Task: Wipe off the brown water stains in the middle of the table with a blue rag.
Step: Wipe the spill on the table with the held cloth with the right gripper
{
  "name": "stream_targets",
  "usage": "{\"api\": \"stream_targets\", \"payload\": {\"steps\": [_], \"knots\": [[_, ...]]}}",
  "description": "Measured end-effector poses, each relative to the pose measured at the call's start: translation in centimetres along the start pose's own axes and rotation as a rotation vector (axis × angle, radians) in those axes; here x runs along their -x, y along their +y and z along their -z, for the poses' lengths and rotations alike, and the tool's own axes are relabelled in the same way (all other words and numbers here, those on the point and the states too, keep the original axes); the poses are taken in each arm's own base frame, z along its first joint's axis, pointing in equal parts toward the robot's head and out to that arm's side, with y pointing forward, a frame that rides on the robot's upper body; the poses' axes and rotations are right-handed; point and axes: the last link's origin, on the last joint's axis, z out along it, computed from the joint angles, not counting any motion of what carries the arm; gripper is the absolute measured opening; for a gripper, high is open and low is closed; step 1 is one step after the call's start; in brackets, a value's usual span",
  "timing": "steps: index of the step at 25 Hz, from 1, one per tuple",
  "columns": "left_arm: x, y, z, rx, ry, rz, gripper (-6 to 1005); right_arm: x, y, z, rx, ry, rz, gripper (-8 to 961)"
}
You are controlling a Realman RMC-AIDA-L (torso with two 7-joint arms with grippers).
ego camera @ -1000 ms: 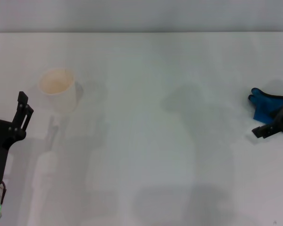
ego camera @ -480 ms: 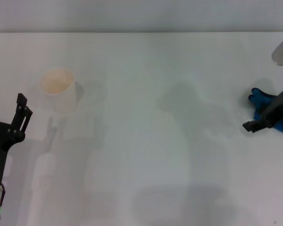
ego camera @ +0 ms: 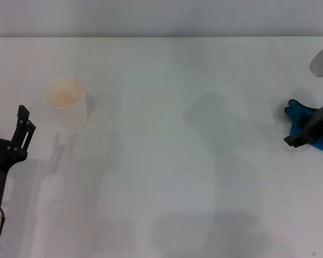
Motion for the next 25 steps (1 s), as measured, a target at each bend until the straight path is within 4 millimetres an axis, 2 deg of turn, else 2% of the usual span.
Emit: {"api": "stream_targets", "payload": {"steps": [5, 11, 21, 24, 25], "knots": [[-0.01, 0.0, 0.0, 0.0, 0.001, 0.0, 860, -0.29, -0.19, -0.31, -0.01, 0.014, 0.0, 627], [-0.01, 0.0, 0.0, 0.0, 0.001, 0.0, 860, -0.45, -0.25, -0.38, -0.016, 0.025, -0.003, 562], [0.0, -0.02, 0.01, 0.0, 0.001, -0.001, 861, -0.51, -0.58, -0.25, -0.028, 0.025, -0.004, 339], [0.0, -0.03, 0.01, 0.0, 0.0, -0.001, 862, -0.52, -0.35, -0.13, -0.009, 0.043, 0.004, 147], [0.0, -0.03, 0.01, 0.0, 0.0, -0.001, 862, -0.62, -0.18, -0.02, 0.006, 0.055, 0.006, 140]]}}
